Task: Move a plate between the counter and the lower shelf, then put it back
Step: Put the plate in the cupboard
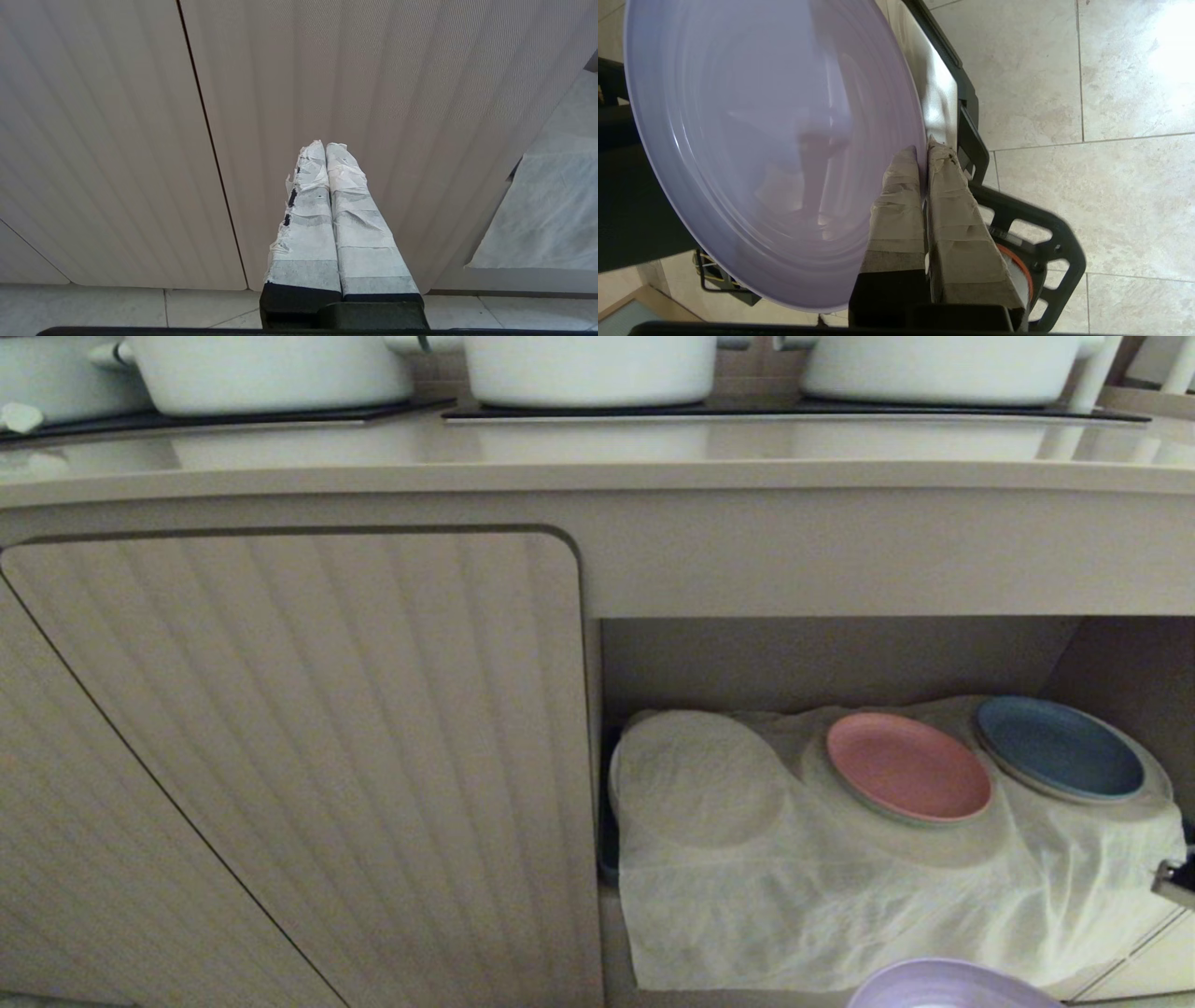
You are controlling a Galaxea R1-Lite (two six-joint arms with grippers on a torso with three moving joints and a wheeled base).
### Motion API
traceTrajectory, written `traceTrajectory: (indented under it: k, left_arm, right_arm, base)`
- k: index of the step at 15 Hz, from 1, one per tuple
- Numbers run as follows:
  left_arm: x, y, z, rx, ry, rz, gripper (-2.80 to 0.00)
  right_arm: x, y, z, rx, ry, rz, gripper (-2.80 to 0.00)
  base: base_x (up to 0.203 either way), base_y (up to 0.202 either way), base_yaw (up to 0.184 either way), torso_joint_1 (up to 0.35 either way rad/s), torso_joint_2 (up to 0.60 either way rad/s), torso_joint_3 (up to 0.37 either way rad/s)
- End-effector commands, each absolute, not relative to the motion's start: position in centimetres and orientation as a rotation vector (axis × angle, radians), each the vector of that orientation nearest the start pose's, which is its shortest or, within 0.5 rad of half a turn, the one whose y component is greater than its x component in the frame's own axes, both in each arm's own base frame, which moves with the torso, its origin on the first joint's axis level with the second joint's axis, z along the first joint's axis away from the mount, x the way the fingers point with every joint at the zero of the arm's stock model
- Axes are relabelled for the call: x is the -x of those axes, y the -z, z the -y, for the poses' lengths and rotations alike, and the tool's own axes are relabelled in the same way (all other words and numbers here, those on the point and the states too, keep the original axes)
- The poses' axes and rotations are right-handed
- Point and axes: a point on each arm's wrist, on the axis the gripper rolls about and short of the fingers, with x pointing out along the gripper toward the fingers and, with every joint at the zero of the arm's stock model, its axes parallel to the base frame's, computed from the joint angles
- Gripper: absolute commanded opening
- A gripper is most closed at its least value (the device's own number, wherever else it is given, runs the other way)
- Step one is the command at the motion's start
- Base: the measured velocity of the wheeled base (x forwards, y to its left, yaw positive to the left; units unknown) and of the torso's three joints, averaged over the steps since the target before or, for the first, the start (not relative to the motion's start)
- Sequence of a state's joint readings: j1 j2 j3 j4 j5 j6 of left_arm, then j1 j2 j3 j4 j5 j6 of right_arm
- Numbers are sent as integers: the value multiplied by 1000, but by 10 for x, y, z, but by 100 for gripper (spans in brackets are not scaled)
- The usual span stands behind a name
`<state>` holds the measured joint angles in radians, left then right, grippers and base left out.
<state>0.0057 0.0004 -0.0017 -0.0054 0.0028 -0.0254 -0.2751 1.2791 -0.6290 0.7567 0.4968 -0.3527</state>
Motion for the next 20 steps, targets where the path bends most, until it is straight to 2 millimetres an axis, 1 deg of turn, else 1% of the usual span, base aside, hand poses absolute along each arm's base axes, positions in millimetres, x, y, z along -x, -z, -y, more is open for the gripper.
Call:
traceTrajectory:
  k: [1,5,7,10,12,15,17,19,20]
  left_arm:
    - [23,-77,0,26,-9,6,-280]
    - [23,-77,0,26,-9,6,-280]
    - [23,-77,0,26,-9,6,-280]
    - [23,-77,0,26,-9,6,-280]
    - [23,-77,0,26,-9,6,-280]
    - [23,-77,0,26,-9,6,-280]
    - [23,-77,0,26,-9,6,-280]
    - [23,-77,0,26,-9,6,-280]
    - [23,-77,0,26,-9,6,-280]
  right_arm:
    - [-128,-134,25,-245,-413,-1268,-280]
    - [-155,-120,29,-238,-422,-1265,-280]
    - [-171,-116,26,-249,-412,-1239,-280]
    - [-194,-117,16,-296,-397,-1243,-280]
    - [-203,-115,11,-311,-397,-1260,-280]
    - [-212,-110,11,-326,-388,-1265,-280]
    - [-221,-109,10,-362,-326,-1279,-280]
    - [-229,-108,4,-379,-256,-1300,-280]
    - [-233,-109,2,-398,-242,-1282,-280]
  base:
    - [0,0,0,0,0,0]
    - [0,0,0,0,0,0]
    - [0,0,0,0,0,0]
    - [0,0,0,0,0,0]
    - [0,0,0,0,0,0]
    - [0,0,0,0,0,0]
    - [0,0,0,0,0,0]
    - [0,0,0,0,0,0]
    - [0,0,0,0,0,0]
